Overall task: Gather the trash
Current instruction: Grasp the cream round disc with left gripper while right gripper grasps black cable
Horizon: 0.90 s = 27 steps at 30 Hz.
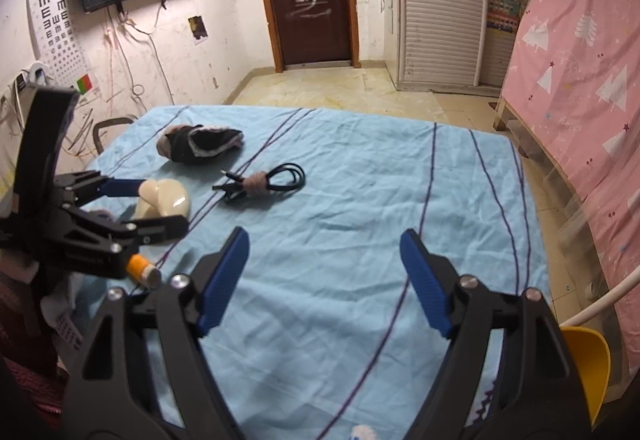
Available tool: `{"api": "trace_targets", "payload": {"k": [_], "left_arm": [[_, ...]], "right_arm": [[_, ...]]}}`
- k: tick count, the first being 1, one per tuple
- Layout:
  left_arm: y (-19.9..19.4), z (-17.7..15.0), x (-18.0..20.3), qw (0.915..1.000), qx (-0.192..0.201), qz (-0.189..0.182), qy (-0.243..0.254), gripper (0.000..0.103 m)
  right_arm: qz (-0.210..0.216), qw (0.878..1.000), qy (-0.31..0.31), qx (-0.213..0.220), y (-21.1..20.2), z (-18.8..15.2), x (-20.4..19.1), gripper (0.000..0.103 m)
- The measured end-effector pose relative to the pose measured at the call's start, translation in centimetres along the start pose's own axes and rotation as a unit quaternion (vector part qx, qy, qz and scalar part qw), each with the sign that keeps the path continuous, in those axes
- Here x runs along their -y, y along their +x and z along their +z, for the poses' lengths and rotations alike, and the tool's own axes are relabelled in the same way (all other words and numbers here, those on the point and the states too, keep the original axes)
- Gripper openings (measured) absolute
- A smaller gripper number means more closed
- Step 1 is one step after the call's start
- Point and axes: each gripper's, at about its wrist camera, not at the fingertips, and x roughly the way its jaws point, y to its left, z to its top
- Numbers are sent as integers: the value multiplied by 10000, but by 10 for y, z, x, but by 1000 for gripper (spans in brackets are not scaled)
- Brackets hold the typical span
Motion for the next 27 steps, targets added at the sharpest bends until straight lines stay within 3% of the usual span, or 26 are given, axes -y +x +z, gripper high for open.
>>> {"api": "trace_targets", "payload": {"k": [4,6,10,20,27], "left_arm": [[1,-2,6,9997,34,156,191,83],[1,-3,11,9990,88,281,332,70],[-1,-5,17,9983,110,246,521,70],[-28,-10,-13,9990,435,20,-80,69],[-41,-12,-34,9973,609,-105,-388,69]], "right_arm": [[39,10000,-45,-29,6,4,-4,75],[53,10000,-67,-46,9,6,-6,75],[116,9998,-166,-78,16,13,-13,76],[452,9966,-569,-388,48,35,-39,87],[415,9928,-833,-752,81,46,-51,92]]}}
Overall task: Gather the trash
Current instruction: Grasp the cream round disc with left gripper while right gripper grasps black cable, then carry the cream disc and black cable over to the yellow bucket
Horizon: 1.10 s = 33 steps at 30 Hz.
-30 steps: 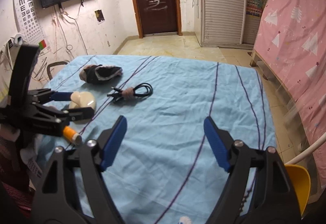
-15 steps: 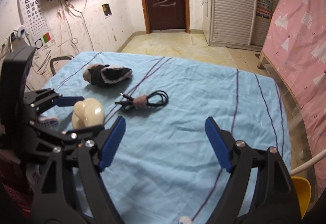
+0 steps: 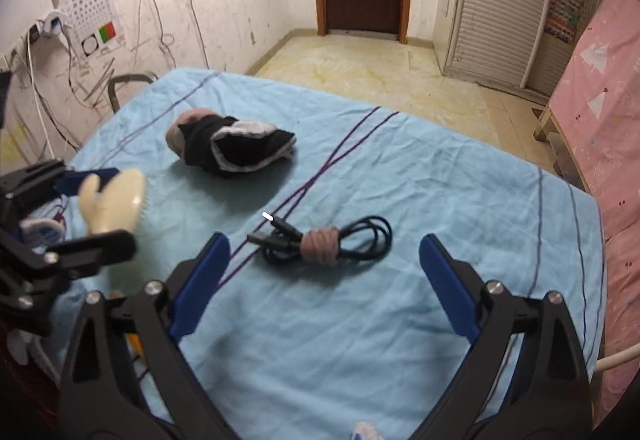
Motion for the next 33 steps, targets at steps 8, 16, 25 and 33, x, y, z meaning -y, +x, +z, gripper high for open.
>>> {"api": "trace_targets", "payload": {"k": [8,16,25,33], "left_arm": [[2,-1,-11,9998,-5,-155,-159,69],[3,-2,-11,9997,-6,-154,-213,69],[-11,3,2,9998,100,-61,-162,69],[-24,11,41,9996,214,-82,150,69]], "right_arm": [[-199,9993,-127,-286,23,8,-1,92],[-160,9997,-92,-180,18,5,0,76],[-132,9997,53,182,-12,4,6,76],[-211,9976,305,581,-58,-15,28,76]]}}
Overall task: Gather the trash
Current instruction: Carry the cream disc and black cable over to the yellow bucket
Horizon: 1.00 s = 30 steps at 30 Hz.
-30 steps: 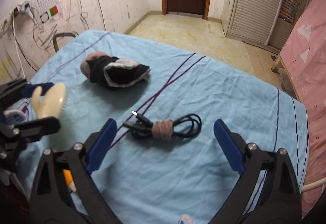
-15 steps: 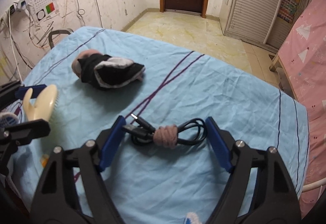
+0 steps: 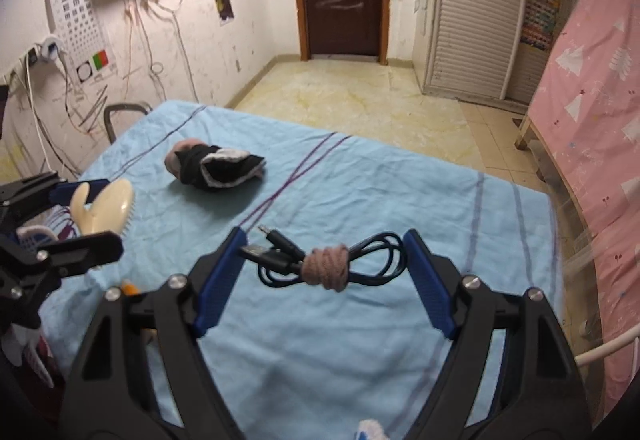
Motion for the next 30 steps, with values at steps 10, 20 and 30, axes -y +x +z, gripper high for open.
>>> {"api": "trace_targets", "payload": {"k": [10,20,30], "left_arm": [[-4,7,71,9985,24,-88,543,69],[4,12,149,9929,-49,-200,1175,70],[17,8,231,9811,-166,-483,1868,70]], "right_arm": [[-284,9971,565,423,-61,-36,62,77],[-715,9857,1310,788,-115,-88,137,77],[-979,9725,1955,796,-140,-145,194,77]]}}
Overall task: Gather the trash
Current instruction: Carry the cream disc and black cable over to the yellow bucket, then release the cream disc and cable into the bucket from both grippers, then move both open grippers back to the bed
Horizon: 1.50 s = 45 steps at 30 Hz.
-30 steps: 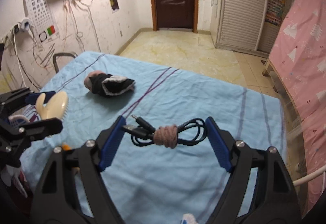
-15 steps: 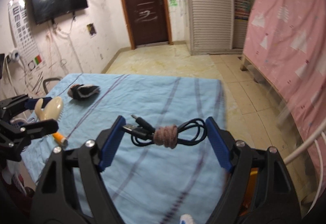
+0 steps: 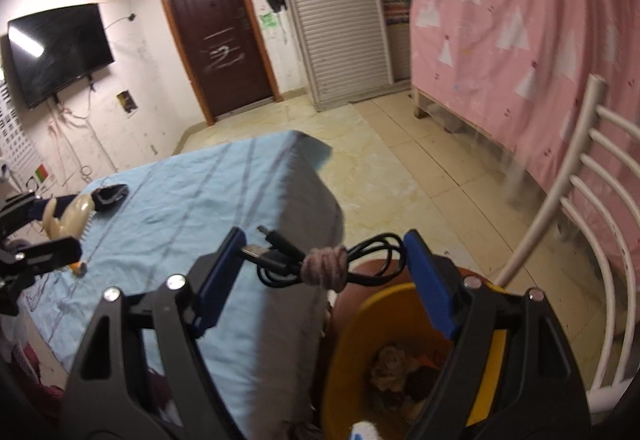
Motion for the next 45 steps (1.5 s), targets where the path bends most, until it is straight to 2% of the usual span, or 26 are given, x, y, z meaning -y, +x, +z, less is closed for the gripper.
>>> {"api": "trace_targets", "payload": {"k": [8,10,11,14,24,27,30,36,43,45], "left_arm": [[16,10,56,9986,-107,-254,459,70],[21,11,68,9980,-137,-298,538,70],[24,13,73,9976,-153,-332,580,70],[34,19,91,9966,-187,-478,643,70],[75,42,132,9900,-242,-1382,119,70],[83,46,141,9864,-356,-1608,-19,76],[86,49,144,9824,-465,-1798,-211,84],[81,46,133,9831,-454,-1733,-378,84],[64,44,104,9855,-259,-1596,-524,84],[58,43,93,9866,-203,-1517,-572,84]], "right_arm": [[-307,9988,377,-105,-5,-24,52,77],[-368,9981,475,-126,-6,-28,63,81],[-383,9977,552,-120,-7,-30,69,87],[-446,9961,764,-13,-14,-34,85,87],[-666,9873,1307,609,-54,-37,120,87],[-722,9856,1379,669,-61,-36,126,87],[-760,9844,1415,723,-65,-37,126,87],[-782,9847,1412,663,-65,-37,125,87],[-629,9895,1185,533,-53,-31,96,88],[-567,9911,1094,501,-50,-28,84,91]]}}
